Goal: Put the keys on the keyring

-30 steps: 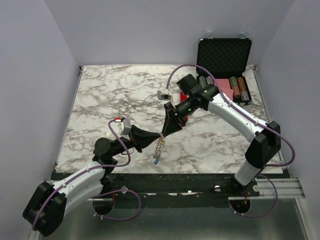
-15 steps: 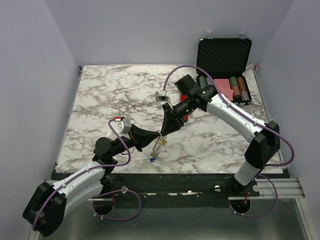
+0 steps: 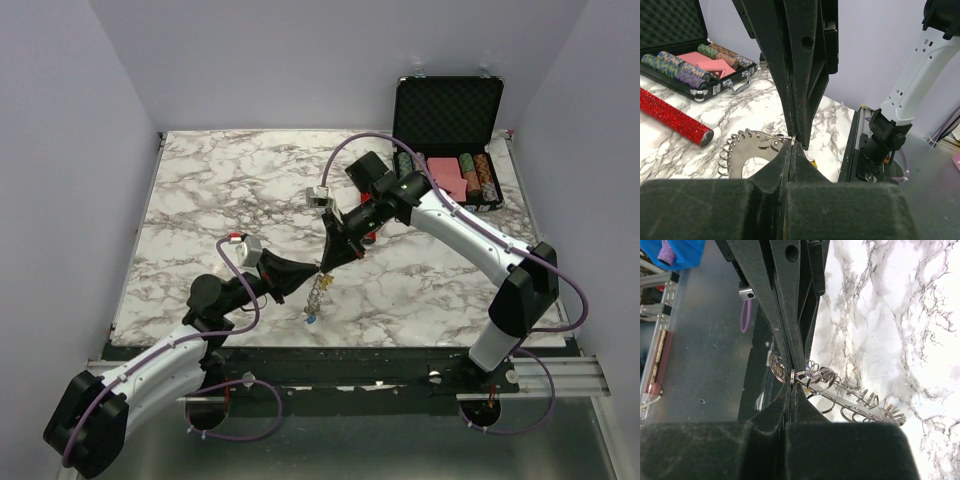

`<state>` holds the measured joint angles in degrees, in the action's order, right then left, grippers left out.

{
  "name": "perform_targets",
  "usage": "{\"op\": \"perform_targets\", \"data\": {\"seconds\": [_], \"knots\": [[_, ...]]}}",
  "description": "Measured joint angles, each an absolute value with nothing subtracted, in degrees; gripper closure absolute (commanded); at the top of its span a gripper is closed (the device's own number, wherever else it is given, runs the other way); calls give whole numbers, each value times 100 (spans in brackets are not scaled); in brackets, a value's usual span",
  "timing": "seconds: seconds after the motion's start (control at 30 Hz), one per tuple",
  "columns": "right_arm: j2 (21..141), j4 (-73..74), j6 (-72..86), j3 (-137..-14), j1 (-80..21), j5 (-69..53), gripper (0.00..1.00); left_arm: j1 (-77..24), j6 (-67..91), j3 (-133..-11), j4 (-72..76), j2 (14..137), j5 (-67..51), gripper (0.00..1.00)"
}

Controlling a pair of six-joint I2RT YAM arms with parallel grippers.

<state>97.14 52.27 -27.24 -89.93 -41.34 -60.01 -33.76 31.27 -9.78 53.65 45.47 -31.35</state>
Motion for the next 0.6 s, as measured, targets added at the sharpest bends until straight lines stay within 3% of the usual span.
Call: {"op": "perform_targets", "data": {"seconds": [0.17,0.23,0.37,0.6], "knots": [[9765,5653,-3339,-9240,-4195,-5721,100,-3382,2882,-1131,4633,4165,-3142,59],[9808,5981,-3721,-9424,-4204,-5527,100,-3382,2740,-1251,4309,3972,-3148,51],[9933,6665,-4499,-9876,-4226,-5085,100,-3382,2300,-1638,3406,3568,-3162,45],[10125,7384,-5561,-10503,-4357,-4246,100,-3382,1505,-2231,2095,3463,-3387,42]]}}
